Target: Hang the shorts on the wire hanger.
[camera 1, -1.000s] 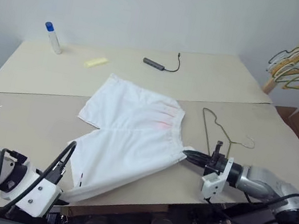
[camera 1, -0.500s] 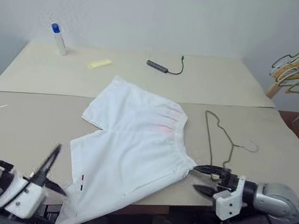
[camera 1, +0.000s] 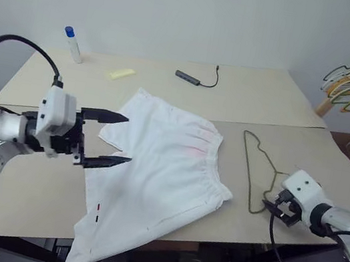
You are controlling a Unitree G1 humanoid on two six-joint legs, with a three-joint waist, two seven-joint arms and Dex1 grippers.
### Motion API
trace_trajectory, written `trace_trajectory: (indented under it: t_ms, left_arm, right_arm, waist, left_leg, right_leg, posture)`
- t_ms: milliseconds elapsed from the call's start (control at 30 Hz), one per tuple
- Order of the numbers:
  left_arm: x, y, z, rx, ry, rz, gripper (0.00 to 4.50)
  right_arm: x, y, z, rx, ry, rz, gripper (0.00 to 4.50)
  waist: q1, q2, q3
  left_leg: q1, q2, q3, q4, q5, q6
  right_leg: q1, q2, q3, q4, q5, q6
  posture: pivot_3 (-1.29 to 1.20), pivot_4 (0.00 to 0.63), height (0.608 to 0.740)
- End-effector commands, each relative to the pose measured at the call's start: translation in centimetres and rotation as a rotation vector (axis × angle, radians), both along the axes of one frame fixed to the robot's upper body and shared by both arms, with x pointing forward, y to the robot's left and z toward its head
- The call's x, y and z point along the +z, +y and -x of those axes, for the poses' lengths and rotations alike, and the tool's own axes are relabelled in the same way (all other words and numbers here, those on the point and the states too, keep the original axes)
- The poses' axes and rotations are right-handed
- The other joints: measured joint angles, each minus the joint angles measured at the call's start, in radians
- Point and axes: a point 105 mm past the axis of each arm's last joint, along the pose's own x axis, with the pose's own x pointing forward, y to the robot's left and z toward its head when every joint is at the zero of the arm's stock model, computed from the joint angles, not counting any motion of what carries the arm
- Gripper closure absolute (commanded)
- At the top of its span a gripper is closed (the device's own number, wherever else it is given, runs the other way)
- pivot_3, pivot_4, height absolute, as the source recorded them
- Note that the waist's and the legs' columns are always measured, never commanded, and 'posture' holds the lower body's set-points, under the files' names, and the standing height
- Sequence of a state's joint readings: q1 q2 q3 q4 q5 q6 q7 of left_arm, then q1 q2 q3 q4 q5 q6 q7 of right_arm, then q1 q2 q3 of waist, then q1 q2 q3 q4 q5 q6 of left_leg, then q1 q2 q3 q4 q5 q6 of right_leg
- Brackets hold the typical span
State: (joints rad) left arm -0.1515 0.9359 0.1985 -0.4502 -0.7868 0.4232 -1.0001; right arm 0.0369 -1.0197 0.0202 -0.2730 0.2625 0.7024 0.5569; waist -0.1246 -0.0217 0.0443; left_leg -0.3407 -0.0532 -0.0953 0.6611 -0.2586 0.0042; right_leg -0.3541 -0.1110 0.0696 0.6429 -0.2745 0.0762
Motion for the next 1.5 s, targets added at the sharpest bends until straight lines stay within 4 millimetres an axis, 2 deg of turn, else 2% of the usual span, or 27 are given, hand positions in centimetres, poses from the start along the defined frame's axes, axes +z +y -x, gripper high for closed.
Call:
trace_trajectory:
  t_ms: [33, 67, 133, 300, 500, 667, 767, 833, 900, 1000, 1067, 1133, 1300, 1500]
  left_arm:
    - [1.1, -1.2, 0.2, -0.016, -0.004, 0.043, 0.02]
    - [1.0, -1.3, 0.3, -0.019, -0.003, 0.041, 0.02]
    - [0.9, -1.5, 0.4, -0.022, 0.000, 0.039, 0.00]
    - [0.9, -1.7, 0.3, -0.027, -0.002, 0.036, 0.00]
    - [0.7, -1.7, 0.1, -0.022, -0.016, 0.023, 0.00]
    - [0.7, -2.1, -0.7, -0.005, -0.032, 0.038, 0.00]
    - [0.8, -2.7, -1.9, 0.018, -0.051, 0.064, 0.00]
    - [1.2, -3.2, -2.9, 0.035, -0.063, 0.097, 0.00]
    - [1.8, -3.6, -4.1, 0.054, -0.068, 0.132, 0.00]
    - [2.9, -4.2, -5.8, 0.062, -0.052, 0.174, 0.00]
    - [3.3, -4.4, -6.8, 0.055, -0.017, 0.168, 0.00]
    - [3.3, -4.6, -7.9, 0.048, 0.036, 0.131, 0.00]
    - [2.7, -4.8, -9.8, 0.025, 0.097, 0.054, 0.00]
    - [-0.9, -6.3, -10.1, -0.109, 0.158, -0.145, 0.00]
  right_arm:
    - [0.0, 0.9, 0.1, -0.076, 0.098, -0.055, 0.00]
    - [-0.4, 1.2, 0.1, -0.088, 0.122, -0.063, 0.00]
    - [-0.8, 1.7, -0.3, -0.111, 0.129, -0.101, 0.57]
    - [-0.8, 1.9, -1.4, -0.155, 0.128, -0.131, 2.30]
    - [-1.3, 0.7, -1.3, -0.186, 0.145, -0.074, 4.43]
    - [-0.3, -0.6, -2.0, -0.179, 0.060, 0.027, 4.48]
    - [4.0, -2.3, -4.8, -0.055, -0.286, 0.330, 4.48]
    - [7.2, -1.6, -6.2, 0.085, -0.533, 0.489, 4.48]
    - [9.5, -0.3, -6.7, 0.271, -0.719, 0.635, 4.48]
    - [10.8, 1.2, -6.4, 0.585, -0.883, 0.885, 4.48]
    - [11.2, 2.1, -6.3, 0.739, -0.966, 0.960, 4.48]
    - [11.8, 3.3, -6.1, 0.852, -1.055, 0.972, 4.48]
    - [12.7, 4.9, -6.2, 0.939, -1.157, 0.941, 4.48]
    - [14.3, 6.9, -6.4, 0.955, -1.241, 0.882, 4.48]
  waist:
    - [-0.002, 0.000, 0.000]
    - [-0.003, 0.000, 0.000]
    - [-0.003, 0.000, 0.000]
    - [-0.002, 0.000, 0.000]
    - [0.000, -0.001, 0.000]
    - [0.005, -0.001, 0.000]
    - [0.002, 0.000, 0.000]
    - [-0.001, 0.002, 0.000]
    - [-0.008, 0.003, 0.000]
    - [-0.027, 0.003, 0.000]
    - [-0.041, 0.002, 0.000]
    - [-0.060, 0.002, 0.001]
    - [-0.111, 0.002, 0.001]
    - [-0.174, 0.002, 0.001]
  left_leg:
    - [0.000, 0.000, 0.000, 0.000, 0.000, 0.000]
    - [0.000, 0.000, 0.000, 0.000, 0.000, 0.000]
    - [0.000, 0.000, 0.000, 0.000, 0.000, 0.000]
    - [-0.001, 0.000, 0.000, 0.000, 0.000, 0.000]
    - [-0.002, 0.000, 0.000, 0.000, 0.000, 0.000]
    - [-0.002, 0.000, 0.000, 0.000, 0.000, 0.000]
    - [-0.004, -0.001, 0.000, 0.000, 0.000, 0.000]
    - [-0.006, -0.002, 0.001, 0.001, 0.000, 0.000]
    - [-0.009, -0.003, 0.002, 0.001, 0.000, 0.000]
    - [-0.013, -0.003, 0.004, 0.002, 0.001, -0.002]
    - [-0.014, -0.003, 0.006, 0.002, 0.001, -0.002]
    - [-0.014, -0.003, 0.010, 0.002, 0.001, -0.002]
    - [-0.014, -0.004, 0.011, 0.003, 0.001, -0.002]
    - [-0.013, -0.004, 0.005, 0.003, 0.001, -0.001]
  right_leg:
    - [0.000, 0.000, 0.000, -0.001, -0.002, 0.003]
    - [0.000, 0.000, 0.000, -0.001, -0.003, 0.005]
    - [0.000, 0.001, 0.000, -0.001, -0.003, 0.005]
    - [0.000, 0.001, 0.000, -0.002, -0.003, 0.006]
    - [-0.001, 0.001, 0.000, -0.002, -0.003, 0.006]
    - [0.000, 0.000, -0.001, -0.003, -0.003, 0.006]
    - [-0.001, 0.000, -0.001, -0.003, -0.003, 0.007]
    - [-0.004, -0.001, 0.000, -0.003, -0.002, 0.008]
    - [-0.007, -0.001, 0.000, -0.003, -0.002, 0.008]
    - [-0.013, -0.001, 0.001, -0.002, -0.001, 0.006]
    - [-0.014, -0.001, 0.001, -0.001, 0.002, 0.001]
    - [-0.014, 0.000, 0.001, -0.002, 0.002, 0.001]
    - [-0.013, -0.001, 0.003, -0.002, 0.003, 0.002]
    - [-0.012, -0.001, 0.003, -0.002, 0.003, 0.003]
  posture:
    - [-0.19, 0.000, 0.740]
    - [-0.19, 0.000, 0.740]
    - [-0.19, 0.000, 0.740]
    - [-0.19, 0.000, 0.740]
    - [-0.18, 0.000, 0.740]
    - [-0.19, 0.000, 0.740]
    - [-0.21, 0.000, 0.740]
    - [-0.22, 0.000, 0.740]
    - [-0.23, 0.000, 0.740]
    - [-0.24, 0.000, 0.740]
    - [-0.25, 0.000, 0.740]
    - [-0.26, 0.000, 0.740]
    - [-0.28, 0.000, 0.740]
    - [-0.28, 0.000, 0.740]
